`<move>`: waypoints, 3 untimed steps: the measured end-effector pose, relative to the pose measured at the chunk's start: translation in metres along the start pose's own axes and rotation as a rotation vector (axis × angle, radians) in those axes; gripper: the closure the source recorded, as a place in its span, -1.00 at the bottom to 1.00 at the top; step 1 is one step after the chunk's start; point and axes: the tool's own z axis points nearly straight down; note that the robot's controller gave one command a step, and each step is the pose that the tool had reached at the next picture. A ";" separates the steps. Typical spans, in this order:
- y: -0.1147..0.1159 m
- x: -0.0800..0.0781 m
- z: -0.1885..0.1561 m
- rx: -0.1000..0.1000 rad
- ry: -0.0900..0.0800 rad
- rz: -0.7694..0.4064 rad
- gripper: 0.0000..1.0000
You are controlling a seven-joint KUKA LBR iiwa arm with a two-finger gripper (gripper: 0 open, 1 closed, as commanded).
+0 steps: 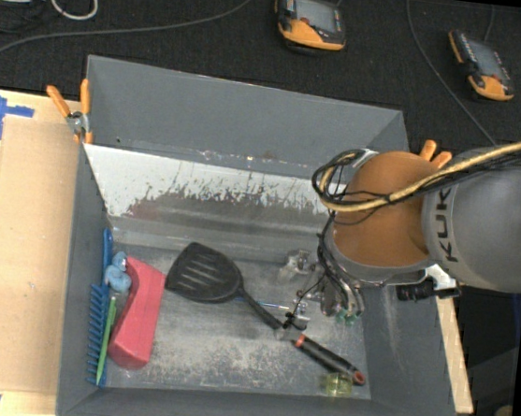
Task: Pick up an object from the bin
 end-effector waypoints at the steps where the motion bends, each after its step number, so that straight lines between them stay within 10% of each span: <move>1: -0.032 -0.015 0.071 -0.001 0.002 -0.039 -1.00; 2: -0.034 -0.004 0.067 -0.002 -0.002 0.148 -1.00; 3: -0.008 -0.002 0.067 -0.001 -0.003 0.026 -1.00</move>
Offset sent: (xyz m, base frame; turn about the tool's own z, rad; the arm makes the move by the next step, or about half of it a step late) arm -0.0017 -0.0357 -0.0670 0.1486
